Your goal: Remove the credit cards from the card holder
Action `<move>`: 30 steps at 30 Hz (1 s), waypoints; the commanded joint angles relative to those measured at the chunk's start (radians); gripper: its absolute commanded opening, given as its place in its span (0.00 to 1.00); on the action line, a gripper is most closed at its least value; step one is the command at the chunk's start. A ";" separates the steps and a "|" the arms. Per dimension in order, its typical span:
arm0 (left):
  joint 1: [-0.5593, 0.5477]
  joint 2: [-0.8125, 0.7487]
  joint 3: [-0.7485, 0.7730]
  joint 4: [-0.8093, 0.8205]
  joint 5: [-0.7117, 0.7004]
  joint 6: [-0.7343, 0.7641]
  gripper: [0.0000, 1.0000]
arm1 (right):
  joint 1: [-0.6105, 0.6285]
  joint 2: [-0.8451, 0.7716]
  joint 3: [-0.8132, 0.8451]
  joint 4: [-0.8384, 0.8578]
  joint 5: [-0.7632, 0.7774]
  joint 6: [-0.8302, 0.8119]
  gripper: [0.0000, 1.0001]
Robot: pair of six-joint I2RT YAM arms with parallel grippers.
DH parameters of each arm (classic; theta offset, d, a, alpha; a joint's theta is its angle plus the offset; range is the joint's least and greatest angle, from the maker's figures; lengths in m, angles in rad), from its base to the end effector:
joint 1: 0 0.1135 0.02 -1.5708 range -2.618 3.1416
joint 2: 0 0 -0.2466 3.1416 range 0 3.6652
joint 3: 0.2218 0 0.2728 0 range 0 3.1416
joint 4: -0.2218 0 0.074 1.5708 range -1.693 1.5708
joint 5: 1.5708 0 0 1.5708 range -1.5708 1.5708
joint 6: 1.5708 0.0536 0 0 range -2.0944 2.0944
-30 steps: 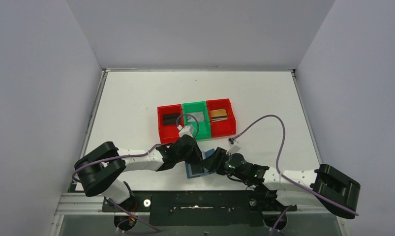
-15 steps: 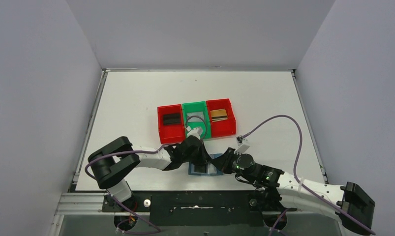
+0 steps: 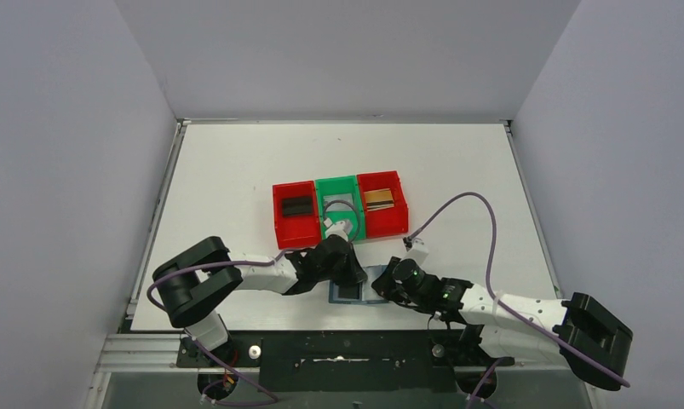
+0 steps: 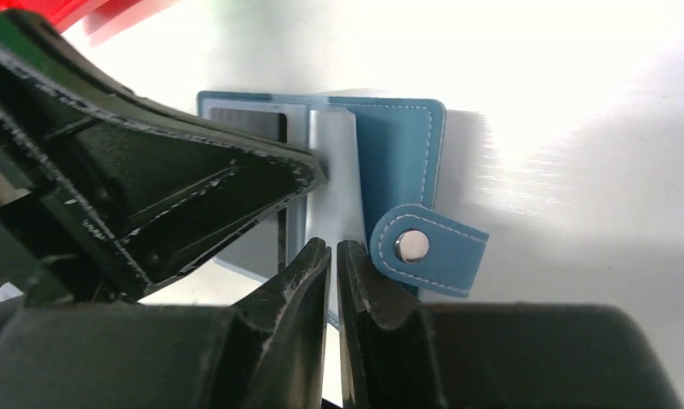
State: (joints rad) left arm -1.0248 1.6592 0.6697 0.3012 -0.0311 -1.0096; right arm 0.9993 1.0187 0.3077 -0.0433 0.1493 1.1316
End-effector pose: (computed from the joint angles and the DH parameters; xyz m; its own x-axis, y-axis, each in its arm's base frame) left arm 0.1762 -0.2868 0.0886 -0.8882 -0.1679 -0.4278 0.1687 0.7467 -0.6434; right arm 0.1279 0.1841 0.1083 -0.8572 0.3217 -0.4021 0.0065 0.7875 0.6163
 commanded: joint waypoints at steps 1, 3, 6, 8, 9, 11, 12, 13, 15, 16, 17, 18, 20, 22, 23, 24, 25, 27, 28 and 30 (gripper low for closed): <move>-0.003 -0.044 0.035 -0.024 -0.036 0.021 0.02 | -0.035 -0.008 0.014 -0.027 0.016 0.014 0.13; -0.003 -0.063 0.043 -0.047 -0.042 0.033 0.07 | -0.051 -0.001 -0.001 0.020 -0.025 -0.015 0.14; -0.004 -0.089 0.064 -0.080 -0.015 0.083 0.19 | -0.112 0.013 -0.050 0.175 -0.145 -0.030 0.17; -0.009 -0.098 0.092 -0.148 -0.032 0.099 0.21 | -0.153 0.020 -0.085 0.265 -0.197 0.006 0.17; -0.015 -0.109 0.096 -0.183 -0.054 0.102 0.22 | -0.161 0.018 -0.105 0.323 -0.215 0.006 0.18; -0.017 -0.143 0.079 -0.198 -0.088 0.098 0.24 | -0.166 0.017 -0.114 0.376 -0.220 0.001 0.22; -0.017 -0.163 0.065 -0.197 -0.095 0.098 0.26 | -0.168 0.024 -0.105 0.371 -0.221 -0.015 0.22; -0.017 -0.182 0.052 -0.200 -0.101 0.097 0.28 | -0.169 0.035 -0.088 0.351 -0.221 -0.027 0.22; -0.017 -0.220 0.024 -0.223 -0.133 0.081 0.30 | -0.168 0.064 -0.057 0.330 -0.229 -0.052 0.22; -0.017 -0.238 0.011 -0.233 -0.149 0.072 0.30 | -0.169 0.081 -0.055 0.341 -0.243 -0.060 0.23; -0.017 -0.254 -0.003 -0.243 -0.161 0.059 0.31 | -0.169 0.109 -0.056 0.359 -0.262 -0.060 0.23; -0.017 -0.266 -0.008 -0.248 -0.168 0.048 0.32 | -0.170 0.130 -0.062 0.381 -0.277 -0.063 0.23; -0.018 -0.290 -0.047 -0.258 -0.171 0.030 0.33 | -0.167 0.172 -0.060 0.423 -0.318 -0.080 0.23; -0.022 -0.309 -0.072 -0.267 -0.176 0.014 0.33 | -0.169 0.203 -0.057 0.439 -0.341 -0.085 0.23; -0.023 -0.318 -0.085 -0.265 -0.175 0.010 0.33 | -0.169 0.214 -0.057 0.453 -0.350 -0.091 0.23; -0.023 -0.326 -0.096 -0.263 -0.174 0.008 0.33 | -0.171 0.224 -0.058 0.465 -0.357 -0.093 0.23; -0.023 -0.331 -0.102 -0.257 -0.169 0.008 0.34 | -0.169 0.232 -0.056 0.472 -0.361 -0.092 0.24; -0.023 -0.332 -0.104 -0.245 -0.145 0.010 0.34 | -0.169 0.241 -0.059 0.488 -0.365 -0.090 0.24; -0.023 -0.332 -0.105 -0.231 -0.131 0.014 0.34 | -0.169 0.244 -0.060 0.493 -0.367 -0.088 0.24; -0.023 -0.324 -0.104 -0.210 -0.115 0.016 0.34 | -0.171 0.251 -0.062 0.506 -0.370 -0.086 0.24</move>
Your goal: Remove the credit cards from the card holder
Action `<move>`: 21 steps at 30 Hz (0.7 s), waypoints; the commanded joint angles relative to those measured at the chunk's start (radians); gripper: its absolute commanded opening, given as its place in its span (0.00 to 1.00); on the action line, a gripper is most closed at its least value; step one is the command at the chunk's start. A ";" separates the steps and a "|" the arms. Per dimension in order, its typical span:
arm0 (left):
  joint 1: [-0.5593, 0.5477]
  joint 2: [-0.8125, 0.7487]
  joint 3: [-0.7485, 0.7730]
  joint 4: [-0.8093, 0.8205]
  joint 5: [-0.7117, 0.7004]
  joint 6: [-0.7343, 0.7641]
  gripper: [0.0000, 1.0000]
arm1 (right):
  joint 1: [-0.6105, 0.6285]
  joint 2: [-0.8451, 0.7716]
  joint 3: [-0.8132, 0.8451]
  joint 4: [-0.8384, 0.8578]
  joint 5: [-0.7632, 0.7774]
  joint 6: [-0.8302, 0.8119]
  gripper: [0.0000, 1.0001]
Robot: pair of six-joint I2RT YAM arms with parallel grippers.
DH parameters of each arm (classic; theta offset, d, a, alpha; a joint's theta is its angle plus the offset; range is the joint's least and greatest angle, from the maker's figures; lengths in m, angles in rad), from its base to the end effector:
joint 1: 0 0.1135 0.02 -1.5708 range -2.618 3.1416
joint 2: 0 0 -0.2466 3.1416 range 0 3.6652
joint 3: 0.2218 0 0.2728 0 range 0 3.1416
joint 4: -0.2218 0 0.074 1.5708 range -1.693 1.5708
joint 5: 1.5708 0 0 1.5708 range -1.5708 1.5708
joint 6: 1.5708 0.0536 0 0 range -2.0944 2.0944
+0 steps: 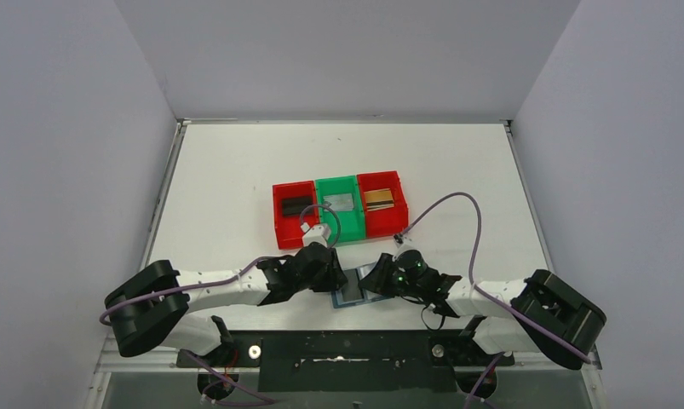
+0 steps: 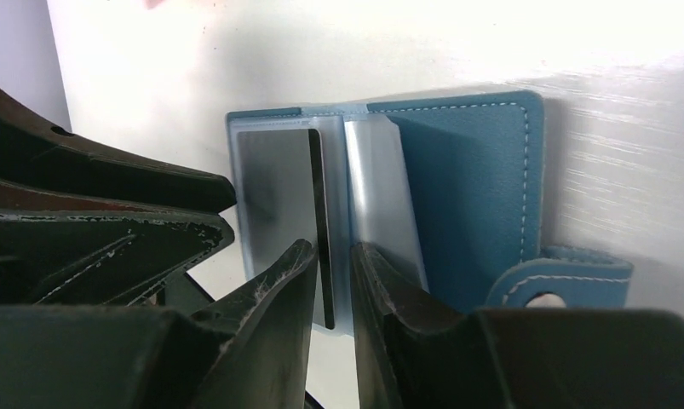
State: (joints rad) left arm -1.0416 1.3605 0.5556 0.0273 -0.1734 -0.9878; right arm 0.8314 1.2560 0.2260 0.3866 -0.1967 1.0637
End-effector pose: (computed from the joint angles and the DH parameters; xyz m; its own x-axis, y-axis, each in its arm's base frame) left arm 0.1527 -0.2427 0.1155 -0.8530 -0.1703 -0.4934 0.1383 0.8378 -0.5283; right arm 0.1495 0.1795 0.0748 -0.9219 0.2614 -0.2861 -0.0497 0.6523 0.7563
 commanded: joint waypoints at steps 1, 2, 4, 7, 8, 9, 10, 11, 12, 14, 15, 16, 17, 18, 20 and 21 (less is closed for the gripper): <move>-0.007 -0.018 0.010 0.068 0.028 -0.004 0.34 | -0.002 0.019 0.021 0.080 -0.028 -0.018 0.24; -0.008 -0.009 0.014 0.064 0.029 -0.003 0.34 | -0.002 0.025 0.023 0.086 -0.034 -0.020 0.24; -0.007 0.016 0.027 0.039 0.026 -0.004 0.34 | -0.002 0.037 0.022 0.093 -0.041 -0.020 0.23; -0.009 0.051 0.031 0.041 0.044 0.002 0.32 | -0.002 0.055 0.007 0.134 -0.046 -0.005 0.22; -0.010 0.069 0.028 0.043 0.047 0.002 0.31 | -0.002 0.063 0.002 0.147 -0.050 0.001 0.22; -0.013 0.080 0.026 0.045 0.043 0.000 0.30 | -0.002 0.070 0.002 0.155 -0.052 0.004 0.21; -0.016 0.093 0.021 0.043 0.036 -0.003 0.29 | -0.002 0.076 0.001 0.162 -0.052 0.006 0.20; -0.018 0.103 0.017 0.042 0.034 -0.003 0.27 | -0.002 0.083 0.000 0.172 -0.055 0.010 0.19; -0.020 0.113 0.013 0.035 0.030 -0.005 0.26 | -0.002 0.088 -0.004 0.194 -0.061 0.016 0.18; -0.025 0.128 0.008 0.020 0.014 -0.011 0.23 | -0.005 0.095 -0.009 0.208 -0.066 0.024 0.12; -0.027 0.133 0.009 0.004 0.003 -0.016 0.21 | -0.004 0.093 -0.013 0.211 -0.059 0.031 0.10; -0.029 0.136 0.012 -0.015 -0.007 -0.024 0.20 | -0.003 0.090 -0.020 0.217 -0.052 0.039 0.09; -0.033 0.139 0.014 -0.030 -0.022 -0.028 0.18 | -0.004 0.086 -0.023 0.218 -0.046 0.044 0.09; -0.036 0.140 0.018 -0.047 -0.035 -0.030 0.16 | -0.005 0.081 -0.024 0.213 -0.044 0.045 0.09; -0.037 0.144 0.021 -0.075 -0.054 -0.032 0.15 | -0.005 0.069 -0.026 0.202 -0.038 0.046 0.10; -0.037 0.145 0.022 -0.086 -0.061 -0.032 0.14 | -0.006 0.063 -0.028 0.200 -0.037 0.050 0.11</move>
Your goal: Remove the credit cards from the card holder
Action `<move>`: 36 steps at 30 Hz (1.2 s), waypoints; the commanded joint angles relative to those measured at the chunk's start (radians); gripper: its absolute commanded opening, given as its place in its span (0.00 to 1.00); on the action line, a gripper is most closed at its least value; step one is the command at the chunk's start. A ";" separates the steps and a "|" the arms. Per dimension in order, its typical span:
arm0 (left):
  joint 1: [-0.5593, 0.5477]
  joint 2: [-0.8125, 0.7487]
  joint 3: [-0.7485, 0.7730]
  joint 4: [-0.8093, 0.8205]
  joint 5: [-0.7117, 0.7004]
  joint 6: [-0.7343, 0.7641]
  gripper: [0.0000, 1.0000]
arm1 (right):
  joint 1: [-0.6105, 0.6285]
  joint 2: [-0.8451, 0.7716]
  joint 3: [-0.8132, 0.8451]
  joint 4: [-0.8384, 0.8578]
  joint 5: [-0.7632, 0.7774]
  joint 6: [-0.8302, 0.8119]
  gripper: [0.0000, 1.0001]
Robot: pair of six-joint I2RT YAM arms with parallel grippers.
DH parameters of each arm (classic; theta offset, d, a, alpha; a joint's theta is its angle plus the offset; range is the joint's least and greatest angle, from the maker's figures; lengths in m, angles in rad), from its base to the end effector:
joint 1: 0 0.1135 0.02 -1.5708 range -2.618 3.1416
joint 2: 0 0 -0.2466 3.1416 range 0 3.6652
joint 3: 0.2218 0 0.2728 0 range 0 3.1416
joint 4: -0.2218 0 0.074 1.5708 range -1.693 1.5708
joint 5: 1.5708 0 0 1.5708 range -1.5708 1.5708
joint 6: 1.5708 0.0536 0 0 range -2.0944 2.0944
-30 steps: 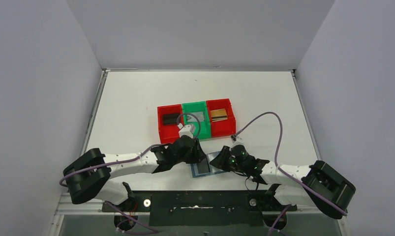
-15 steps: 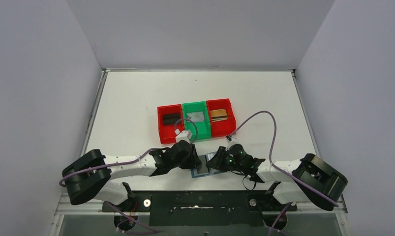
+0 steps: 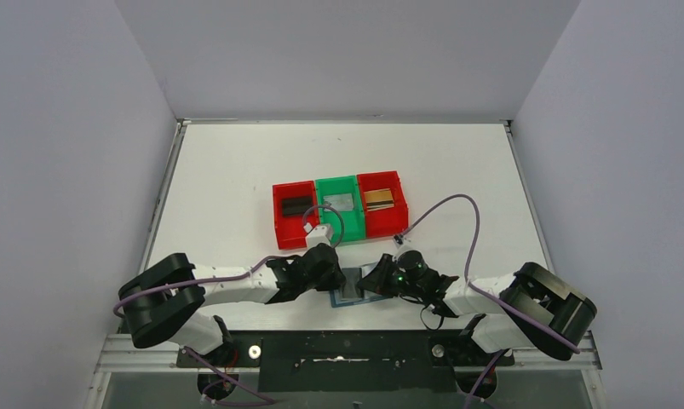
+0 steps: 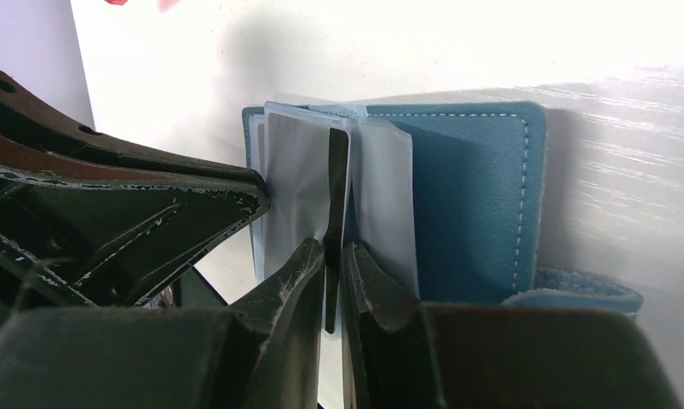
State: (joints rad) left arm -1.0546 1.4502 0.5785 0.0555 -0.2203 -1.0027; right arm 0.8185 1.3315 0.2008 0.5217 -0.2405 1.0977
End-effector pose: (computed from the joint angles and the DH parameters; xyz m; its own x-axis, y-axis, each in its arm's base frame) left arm 0.1553 -0.2499 0.1012 -0.8466 -0.1748 -0.5027 0.1138 0.8633 -0.4917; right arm 0.1496 0.1786 0.0658 -0.9282 0.2735 -0.2524 -0.0360 0.6092 0.7922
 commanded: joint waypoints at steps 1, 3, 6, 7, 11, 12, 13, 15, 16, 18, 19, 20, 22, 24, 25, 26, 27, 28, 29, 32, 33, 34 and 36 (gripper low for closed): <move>-0.024 0.058 0.000 -0.121 -0.017 -0.016 0.14 | 0.007 -0.017 -0.005 0.069 0.007 0.019 0.11; -0.024 0.063 0.000 -0.128 -0.018 -0.008 0.13 | 0.003 -0.026 -0.011 0.075 0.001 0.031 0.11; -0.025 0.067 0.004 -0.143 -0.020 -0.005 0.10 | 0.001 -0.048 -0.028 0.097 0.001 0.056 0.10; -0.027 0.067 0.004 -0.148 -0.023 -0.005 0.10 | -0.002 -0.057 -0.035 0.102 0.004 0.066 0.06; -0.029 0.063 0.000 -0.155 -0.032 -0.005 0.02 | -0.010 -0.097 -0.039 0.077 0.008 0.066 0.00; -0.030 0.062 0.000 -0.157 -0.034 -0.004 0.01 | -0.012 -0.108 -0.040 0.060 0.013 0.065 0.00; -0.031 0.061 0.000 -0.158 -0.036 -0.002 0.00 | -0.015 -0.119 -0.038 0.040 0.019 0.065 0.00; -0.031 0.062 -0.002 -0.161 -0.036 0.004 0.00 | -0.022 -0.139 -0.041 0.020 0.019 0.065 0.03; -0.031 0.065 0.000 -0.165 -0.037 0.007 0.00 | -0.024 -0.146 -0.042 0.013 0.017 0.063 0.03; -0.031 0.071 0.007 -0.176 -0.040 0.014 0.00 | -0.025 -0.158 -0.046 0.003 0.010 0.063 0.06; -0.032 0.074 0.010 -0.180 -0.042 0.015 0.00 | -0.026 -0.161 -0.049 0.007 0.006 0.062 0.10; -0.033 0.076 0.012 -0.182 -0.042 0.017 0.00 | -0.027 -0.161 -0.052 0.011 0.000 0.065 0.13; -0.037 0.076 0.015 -0.179 -0.042 0.023 0.00 | -0.028 -0.151 -0.058 0.040 -0.016 0.067 0.16; -0.042 0.074 0.015 -0.174 -0.042 0.025 0.00 | -0.027 -0.129 -0.064 0.080 -0.025 0.083 0.14; -0.042 0.075 0.015 -0.174 -0.043 0.026 0.00 | -0.027 -0.117 -0.066 0.103 -0.034 0.087 0.12; -0.043 0.076 0.016 -0.175 -0.044 0.026 0.00 | -0.028 -0.105 -0.065 0.112 -0.033 0.090 0.08; -0.044 0.076 0.018 -0.178 -0.044 0.026 0.00 | -0.029 -0.102 -0.064 0.108 -0.026 0.091 0.05; -0.044 0.076 0.018 -0.181 -0.047 0.025 0.00 | -0.029 -0.105 -0.070 0.104 -0.014 0.095 0.03; -0.044 0.075 0.017 -0.184 -0.049 0.024 0.00 | -0.028 -0.110 -0.077 0.105 -0.006 0.099 0.01; -0.046 0.068 0.013 -0.190 -0.056 0.020 0.00 | -0.033 -0.147 -0.083 0.053 0.025 0.097 0.00; -0.047 0.065 0.011 -0.193 -0.062 0.017 0.00 | -0.034 -0.169 -0.083 0.023 0.037 0.090 0.00; -0.047 0.062 0.009 -0.193 -0.064 0.017 0.00 | -0.036 -0.193 -0.083 -0.017 0.046 0.080 0.00; -0.047 0.057 0.006 -0.195 -0.067 0.016 0.00 | -0.041 -0.242 -0.083 -0.072 0.058 0.064 0.00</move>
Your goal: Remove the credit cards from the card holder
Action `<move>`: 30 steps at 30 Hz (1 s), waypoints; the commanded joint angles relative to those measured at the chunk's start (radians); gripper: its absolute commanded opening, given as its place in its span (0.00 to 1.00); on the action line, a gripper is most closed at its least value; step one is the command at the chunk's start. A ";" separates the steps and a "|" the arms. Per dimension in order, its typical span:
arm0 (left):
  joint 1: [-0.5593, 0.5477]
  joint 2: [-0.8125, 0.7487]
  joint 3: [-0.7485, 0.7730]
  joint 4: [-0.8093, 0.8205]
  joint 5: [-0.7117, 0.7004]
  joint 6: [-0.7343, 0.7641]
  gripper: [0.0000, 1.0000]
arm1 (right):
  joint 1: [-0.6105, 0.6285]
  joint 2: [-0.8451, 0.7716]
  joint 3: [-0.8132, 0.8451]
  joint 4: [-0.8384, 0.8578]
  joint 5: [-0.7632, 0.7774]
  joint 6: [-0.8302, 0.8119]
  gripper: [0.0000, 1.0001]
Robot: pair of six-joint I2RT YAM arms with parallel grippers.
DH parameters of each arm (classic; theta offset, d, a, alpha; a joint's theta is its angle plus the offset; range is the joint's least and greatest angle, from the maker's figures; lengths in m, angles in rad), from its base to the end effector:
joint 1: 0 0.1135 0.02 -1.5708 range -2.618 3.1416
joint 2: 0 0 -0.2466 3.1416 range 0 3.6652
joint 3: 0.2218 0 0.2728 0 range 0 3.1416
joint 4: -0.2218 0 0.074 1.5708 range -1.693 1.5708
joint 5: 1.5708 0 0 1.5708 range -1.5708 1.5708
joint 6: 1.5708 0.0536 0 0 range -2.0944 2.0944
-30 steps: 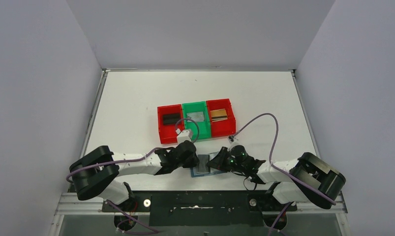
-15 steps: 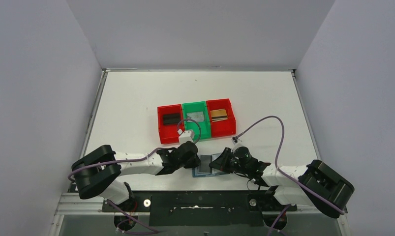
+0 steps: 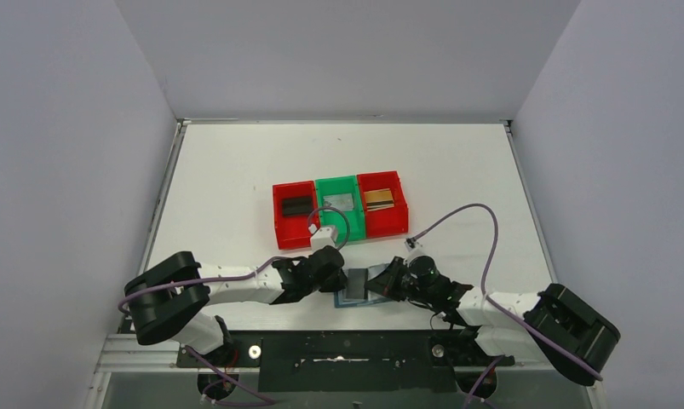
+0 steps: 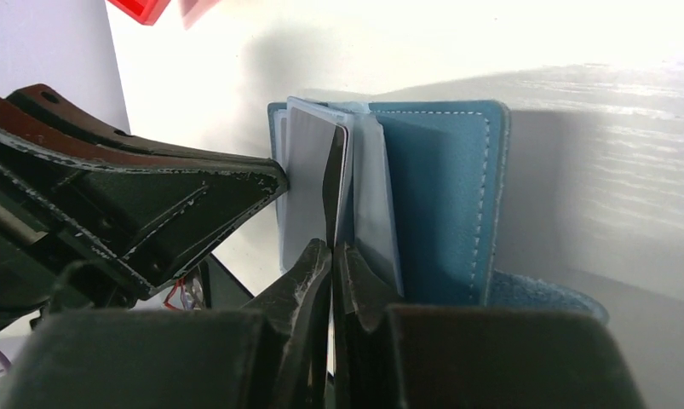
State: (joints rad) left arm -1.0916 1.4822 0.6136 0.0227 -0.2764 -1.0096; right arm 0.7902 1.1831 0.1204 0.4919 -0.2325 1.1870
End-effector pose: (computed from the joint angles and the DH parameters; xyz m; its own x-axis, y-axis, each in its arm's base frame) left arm 0.1509 -0.2587 0.1007 -0.8358 -0.1579 -0.5258 0.1177 0.8839 -0.4526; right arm 0.1424 0.1613 0.0703 -0.9100 0.3635 -0.1996 0.0426 0.5608 0.8269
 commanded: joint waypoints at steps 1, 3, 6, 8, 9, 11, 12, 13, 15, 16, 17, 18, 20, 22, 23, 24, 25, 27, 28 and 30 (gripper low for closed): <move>-0.010 0.024 -0.029 -0.164 -0.012 0.024 0.00 | -0.015 -0.113 -0.004 -0.062 0.053 -0.029 0.00; -0.010 0.017 -0.030 -0.164 -0.013 0.024 0.00 | -0.024 -0.135 -0.006 -0.090 0.053 -0.036 0.00; -0.011 0.012 -0.028 -0.162 -0.013 0.032 0.00 | -0.034 -0.128 -0.006 -0.098 0.033 -0.037 0.00; -0.011 0.010 -0.023 -0.164 -0.011 0.039 0.00 | -0.034 -0.102 -0.005 -0.081 0.018 -0.036 0.00; -0.011 0.010 -0.018 -0.168 -0.010 0.042 0.00 | -0.034 -0.089 -0.004 -0.071 0.013 -0.036 0.02; -0.013 0.011 -0.010 -0.176 -0.010 0.049 0.00 | -0.034 -0.054 -0.005 -0.049 0.014 -0.028 0.08; -0.013 0.013 -0.007 -0.179 -0.012 0.051 0.00 | -0.034 -0.041 -0.008 -0.027 0.013 -0.021 0.11; -0.013 0.013 -0.007 -0.180 -0.011 0.051 0.00 | -0.035 -0.028 -0.011 -0.007 0.014 -0.010 0.15; -0.014 0.015 -0.006 -0.178 -0.009 0.051 0.00 | -0.035 -0.003 -0.012 0.039 0.019 0.008 0.20; -0.013 0.016 -0.007 -0.174 -0.008 0.050 0.00 | -0.035 0.010 -0.011 0.047 0.027 0.011 0.25; -0.013 0.018 -0.007 -0.170 -0.006 0.051 0.00 | -0.034 0.019 -0.006 0.044 0.039 0.016 0.29; -0.013 0.022 -0.005 -0.167 -0.002 0.052 0.00 | -0.034 0.031 -0.003 0.048 0.048 0.016 0.29; -0.014 0.031 0.002 -0.168 0.001 0.055 0.00 | -0.034 0.052 0.008 0.047 0.053 0.006 0.29; -0.014 0.039 0.005 -0.170 0.005 0.051 0.00 | -0.034 0.068 0.021 0.026 0.057 -0.002 0.12; -0.014 0.041 0.007 -0.174 0.007 0.044 0.00 | -0.035 0.063 0.019 0.023 0.052 -0.001 0.06; -0.014 0.039 0.013 -0.180 0.011 0.038 0.00 | -0.034 0.045 0.011 0.021 0.056 -0.003 0.02; -0.014 0.036 0.019 -0.189 0.012 0.036 0.00 | -0.035 0.013 -0.002 0.019 0.065 0.003 0.00; -0.014 0.027 0.023 -0.194 0.005 0.032 0.00 | -0.036 -0.048 -0.026 0.012 0.072 0.007 0.00; -0.014 0.021 0.019 -0.193 0.002 0.028 0.00 | -0.037 -0.077 -0.026 -0.019 0.081 0.002 0.00; -0.011 0.010 0.018 -0.188 -0.005 0.026 0.00 | -0.042 -0.130 -0.010 -0.119 0.100 -0.022 0.00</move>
State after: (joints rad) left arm -1.0988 1.4857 0.6407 -0.0288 -0.2825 -0.9913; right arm 0.7639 1.1412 0.1127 0.4892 -0.2123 1.2022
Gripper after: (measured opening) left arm 0.009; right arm 0.031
